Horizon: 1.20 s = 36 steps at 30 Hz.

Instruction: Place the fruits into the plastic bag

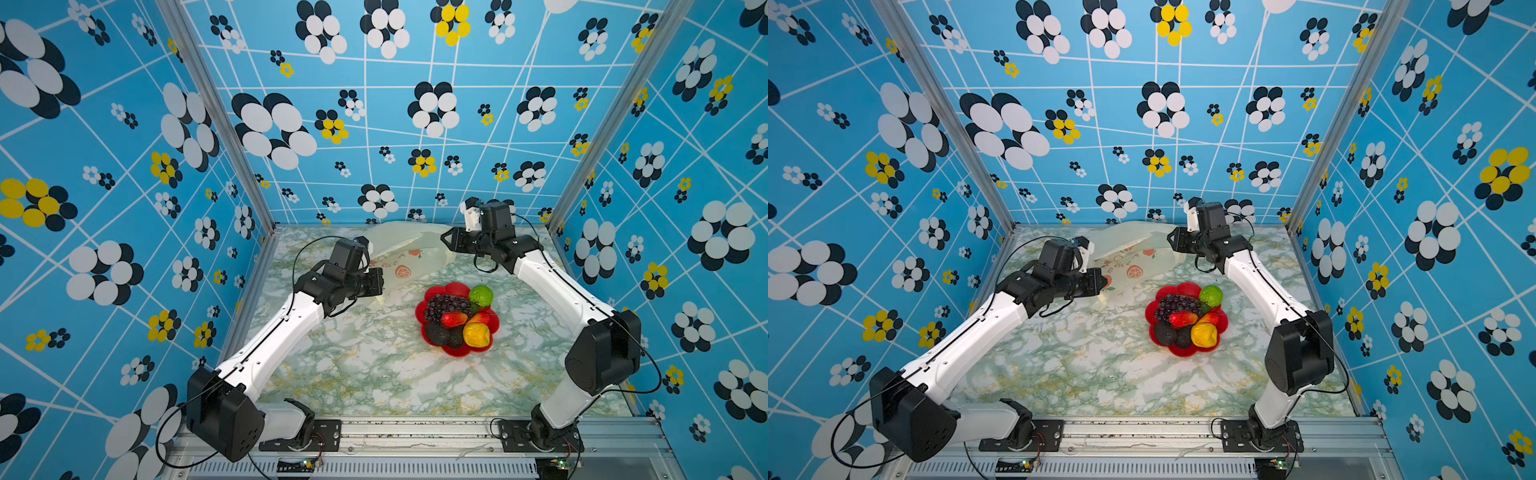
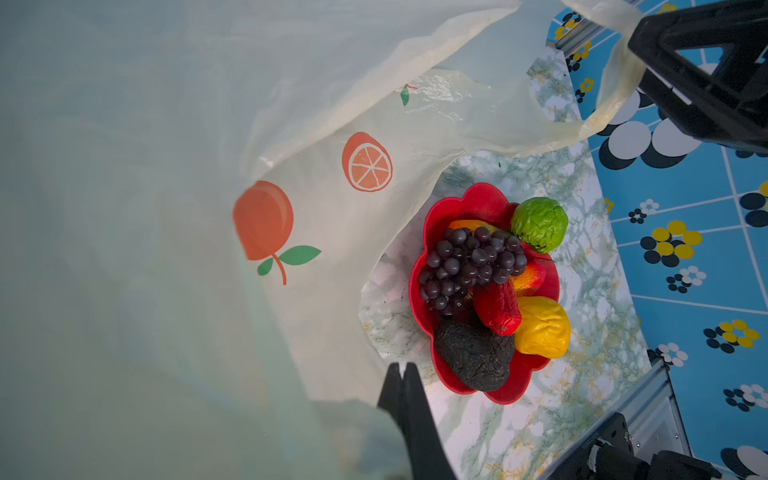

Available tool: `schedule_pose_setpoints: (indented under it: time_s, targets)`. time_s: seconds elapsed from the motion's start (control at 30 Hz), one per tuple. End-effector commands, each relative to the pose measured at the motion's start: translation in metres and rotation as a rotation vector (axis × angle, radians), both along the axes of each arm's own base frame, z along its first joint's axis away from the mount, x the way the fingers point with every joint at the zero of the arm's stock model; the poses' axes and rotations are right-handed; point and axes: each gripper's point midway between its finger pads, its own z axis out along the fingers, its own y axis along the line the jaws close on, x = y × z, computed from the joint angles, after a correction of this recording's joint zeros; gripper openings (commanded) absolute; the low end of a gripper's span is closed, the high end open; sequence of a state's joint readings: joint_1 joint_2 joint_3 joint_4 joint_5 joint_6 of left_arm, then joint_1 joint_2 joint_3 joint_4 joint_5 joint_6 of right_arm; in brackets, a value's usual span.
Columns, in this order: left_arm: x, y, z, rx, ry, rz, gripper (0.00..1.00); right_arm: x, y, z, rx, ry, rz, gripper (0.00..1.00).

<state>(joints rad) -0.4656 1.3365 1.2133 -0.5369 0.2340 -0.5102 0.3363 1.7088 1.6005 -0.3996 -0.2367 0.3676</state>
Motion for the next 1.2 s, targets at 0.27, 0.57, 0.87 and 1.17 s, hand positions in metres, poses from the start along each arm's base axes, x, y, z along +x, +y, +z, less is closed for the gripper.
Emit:
schedule_pose_setpoints:
  time_s: [0.27, 0.57, 0.87, 1.17]
  targets:
    - [0.005, -0.014, 0.002, -0.075, 0.047, -0.018, 0.00, -0.073, -0.079, 0.032, -0.178, 0.025, -0.208, 0.99]
    - [0.000, -0.019, -0.006, -0.088, 0.075, -0.045, 0.00, -0.138, -0.113, 0.031, -0.253, 0.080, -0.254, 0.99]
    - [-0.005, -0.021, -0.008, -0.099, 0.089, -0.053, 0.00, -0.132, -0.109, -0.060, -0.249, 0.329, -0.216, 0.99]
    - [-0.011, -0.024, -0.010, -0.100, 0.099, -0.057, 0.00, -0.117, -0.107, -0.117, -0.289, 0.443, -0.199, 0.94]
